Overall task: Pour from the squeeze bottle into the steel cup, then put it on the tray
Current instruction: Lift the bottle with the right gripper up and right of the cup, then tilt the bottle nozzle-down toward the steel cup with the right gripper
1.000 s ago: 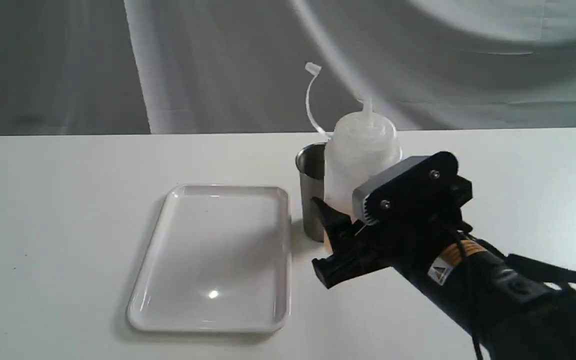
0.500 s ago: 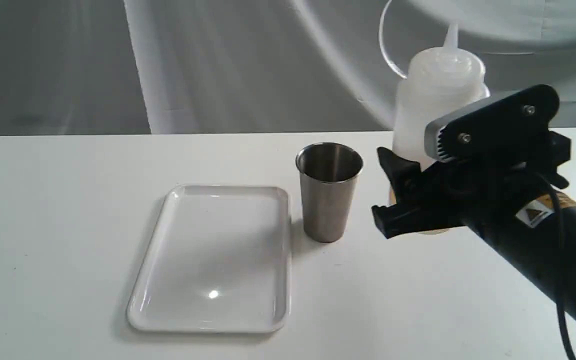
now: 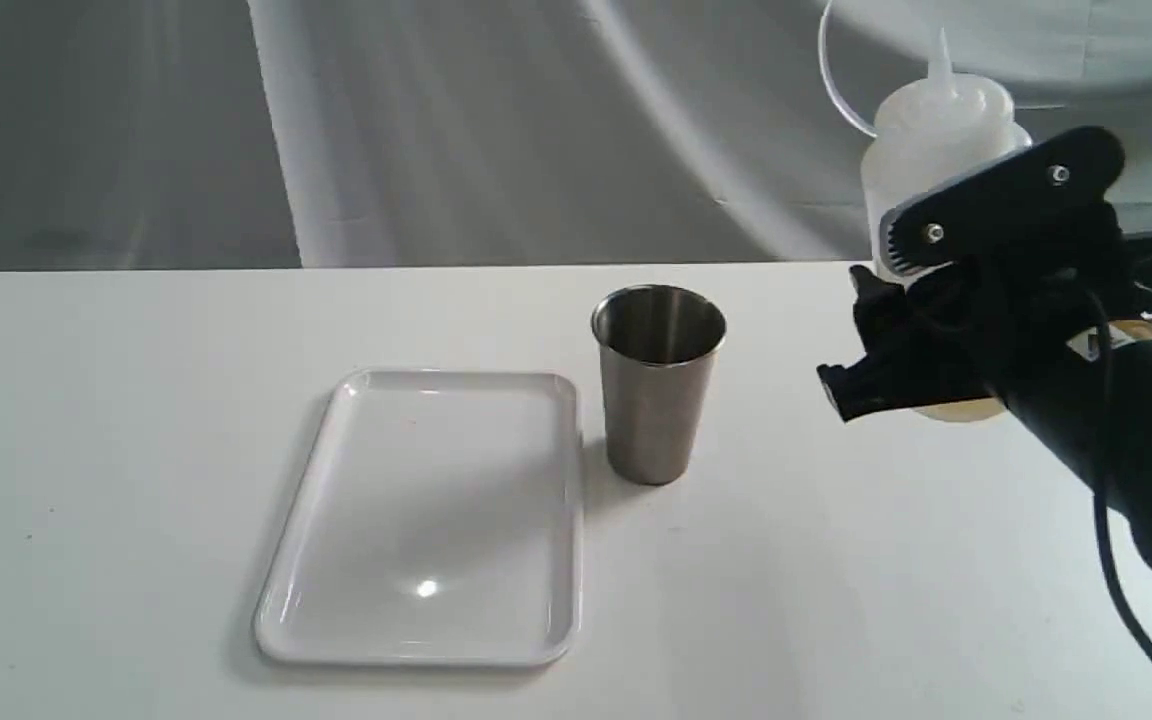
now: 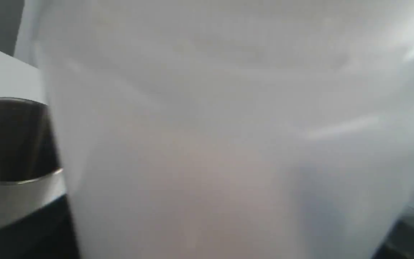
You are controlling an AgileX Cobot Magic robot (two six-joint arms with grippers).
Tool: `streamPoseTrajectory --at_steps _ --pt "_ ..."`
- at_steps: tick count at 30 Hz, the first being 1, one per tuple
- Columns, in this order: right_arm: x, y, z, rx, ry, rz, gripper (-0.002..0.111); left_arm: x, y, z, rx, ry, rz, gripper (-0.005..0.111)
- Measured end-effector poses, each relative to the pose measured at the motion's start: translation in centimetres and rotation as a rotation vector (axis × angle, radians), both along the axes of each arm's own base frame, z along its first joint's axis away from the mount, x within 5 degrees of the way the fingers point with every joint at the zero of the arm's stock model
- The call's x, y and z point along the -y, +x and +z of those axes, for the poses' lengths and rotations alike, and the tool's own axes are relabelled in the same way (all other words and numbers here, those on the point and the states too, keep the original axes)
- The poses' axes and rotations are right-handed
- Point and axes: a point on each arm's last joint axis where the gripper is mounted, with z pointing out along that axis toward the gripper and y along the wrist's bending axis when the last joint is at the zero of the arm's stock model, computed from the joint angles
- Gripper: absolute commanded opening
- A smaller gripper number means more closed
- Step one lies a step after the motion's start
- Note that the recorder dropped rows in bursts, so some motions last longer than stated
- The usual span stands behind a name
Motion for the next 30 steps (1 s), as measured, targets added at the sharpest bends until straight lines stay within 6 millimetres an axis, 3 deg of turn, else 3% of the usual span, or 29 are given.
streamPoseTrajectory --at_steps 11,19,24,30 --pt "1.5 4.7 -1.4 -0.085 -0.202 -0.062 0.003 0.0 0.0 0.0 0.0 0.0 0.0 0.008" --pt "1.2 7.8 -1.9 -0.131 -0.4 -0.047 0.003 0.0 0.0 0.0 0.0 0.0 0.0 0.008" --pt "1.5 8.7 -2.3 -0.125 -0.535 -0.087 0.003 0.0 0.0 0.0 0.0 0.0 0.0 0.008" --pt "2.1 8.9 -2.2 -0.104 -0.563 -0.137 0.003 0.0 0.0 0.0 0.0 0.0 0.0 0.008"
